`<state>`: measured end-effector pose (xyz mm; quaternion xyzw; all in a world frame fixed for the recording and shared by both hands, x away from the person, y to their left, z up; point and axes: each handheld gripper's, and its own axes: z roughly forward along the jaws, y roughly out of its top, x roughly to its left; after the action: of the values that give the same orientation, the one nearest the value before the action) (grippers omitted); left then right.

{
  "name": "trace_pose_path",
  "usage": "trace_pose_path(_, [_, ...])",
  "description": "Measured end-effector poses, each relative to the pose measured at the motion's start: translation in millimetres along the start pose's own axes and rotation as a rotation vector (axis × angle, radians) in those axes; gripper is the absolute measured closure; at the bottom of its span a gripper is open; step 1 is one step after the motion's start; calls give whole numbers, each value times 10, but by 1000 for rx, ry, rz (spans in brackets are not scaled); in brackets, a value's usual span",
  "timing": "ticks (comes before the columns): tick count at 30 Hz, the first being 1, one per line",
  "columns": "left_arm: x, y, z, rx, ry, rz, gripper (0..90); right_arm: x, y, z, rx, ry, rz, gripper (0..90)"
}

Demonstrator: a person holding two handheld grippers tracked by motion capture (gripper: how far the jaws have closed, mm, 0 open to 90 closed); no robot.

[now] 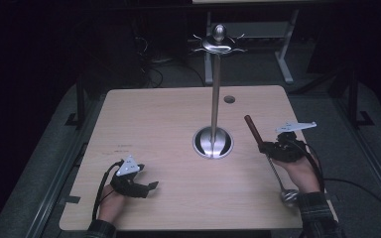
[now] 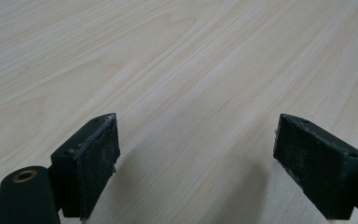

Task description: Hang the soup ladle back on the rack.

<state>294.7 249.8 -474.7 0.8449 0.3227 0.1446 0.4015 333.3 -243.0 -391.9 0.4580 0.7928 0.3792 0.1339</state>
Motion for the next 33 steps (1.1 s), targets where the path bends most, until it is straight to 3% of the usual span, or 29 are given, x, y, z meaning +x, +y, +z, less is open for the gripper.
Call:
trace_pose_path(10, [-6,0,8,-5,-2,-6,140,25,34,-131,-102,6,-15,740])
trace_pose_path(17, [6,5,4,10,-1,12,140,14,58,-223,-188,16,-14,740])
trace_pose_path(27, [1,5,3,11,-3,5,140,59,201,-306,-292,39,-39,740])
trace_pose_path(33, [5,6,1,10,-1,11,140,78,278,-337,-326,42,-48,740])
